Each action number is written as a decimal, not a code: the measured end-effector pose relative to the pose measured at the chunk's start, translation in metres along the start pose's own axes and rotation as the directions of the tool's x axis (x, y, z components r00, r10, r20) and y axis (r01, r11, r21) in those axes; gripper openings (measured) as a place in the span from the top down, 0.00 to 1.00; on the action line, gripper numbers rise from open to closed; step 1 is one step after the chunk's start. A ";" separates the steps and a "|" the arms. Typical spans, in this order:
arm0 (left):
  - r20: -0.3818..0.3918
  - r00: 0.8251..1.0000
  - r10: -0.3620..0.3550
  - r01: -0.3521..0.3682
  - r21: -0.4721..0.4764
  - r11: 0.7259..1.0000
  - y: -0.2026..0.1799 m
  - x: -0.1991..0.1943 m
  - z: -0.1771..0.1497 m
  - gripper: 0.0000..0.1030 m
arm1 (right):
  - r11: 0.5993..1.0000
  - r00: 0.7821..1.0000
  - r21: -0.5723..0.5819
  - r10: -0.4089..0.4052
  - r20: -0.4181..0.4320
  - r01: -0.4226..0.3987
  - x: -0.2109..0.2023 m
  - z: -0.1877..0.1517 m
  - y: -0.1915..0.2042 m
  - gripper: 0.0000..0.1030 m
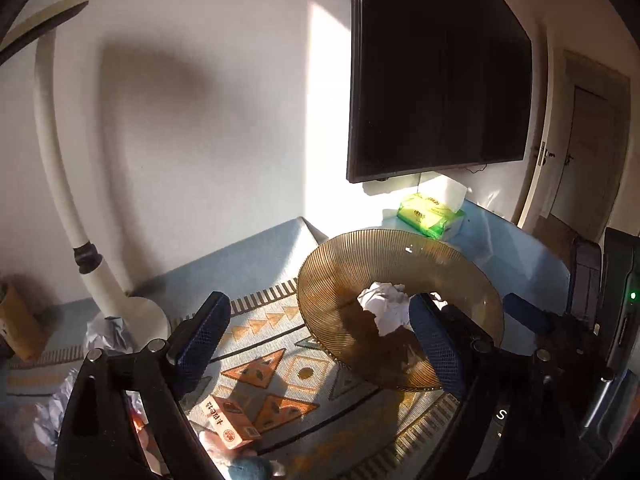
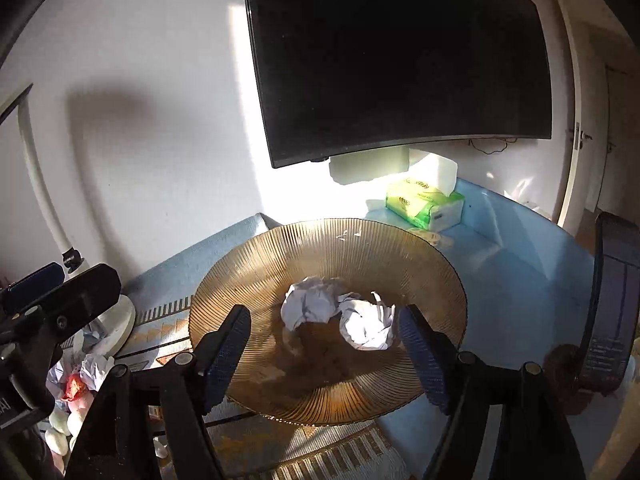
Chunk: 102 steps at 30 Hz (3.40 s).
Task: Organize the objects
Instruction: 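Carry both paper balls over the amber bowl and open both grippers, then move both grippers back toward the paper beside the plush toy, then grasp a paper ball with the right gripper while the left gripper grasps another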
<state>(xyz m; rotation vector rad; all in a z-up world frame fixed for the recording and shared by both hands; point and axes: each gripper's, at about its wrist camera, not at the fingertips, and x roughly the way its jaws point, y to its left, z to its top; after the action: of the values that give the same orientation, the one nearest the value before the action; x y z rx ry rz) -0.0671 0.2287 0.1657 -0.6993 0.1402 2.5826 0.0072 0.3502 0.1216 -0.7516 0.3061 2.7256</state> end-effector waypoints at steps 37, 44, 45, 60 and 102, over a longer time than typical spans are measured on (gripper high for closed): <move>-0.058 0.926 0.373 -0.368 -0.360 0.857 0.130 -0.137 -0.211 0.10 | 0.901 0.932 -0.237 0.348 -0.103 -0.362 -0.050 -0.140 0.108 0.16; -0.075 0.948 0.308 -0.312 -0.393 0.865 0.137 -0.135 -0.212 0.10 | 0.903 0.942 -0.267 0.320 -0.101 -0.335 -0.058 -0.138 0.105 0.12; -0.089 0.954 0.286 -0.298 -0.386 0.873 0.135 -0.133 -0.211 0.10 | 0.908 0.946 -0.267 0.302 -0.119 -0.324 -0.054 -0.137 0.102 0.12; -0.275 0.961 -0.015 -0.034 -0.173 0.984 0.055 -0.067 -0.192 0.10 | 0.798 0.751 -0.109 0.497 -0.435 -0.592 0.010 -0.116 0.087 0.34; -0.333 0.910 -0.247 0.145 -0.302 0.942 0.070 -0.060 -0.204 0.08 | 0.871 0.845 -0.081 0.443 -0.301 -0.485 -0.011 -0.125 0.067 0.56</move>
<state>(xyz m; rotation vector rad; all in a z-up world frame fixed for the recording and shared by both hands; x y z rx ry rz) 0.0390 0.0988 0.0174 -1.2298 -0.1664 2.2727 0.0517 0.2500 0.0304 -1.2495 0.3846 3.1249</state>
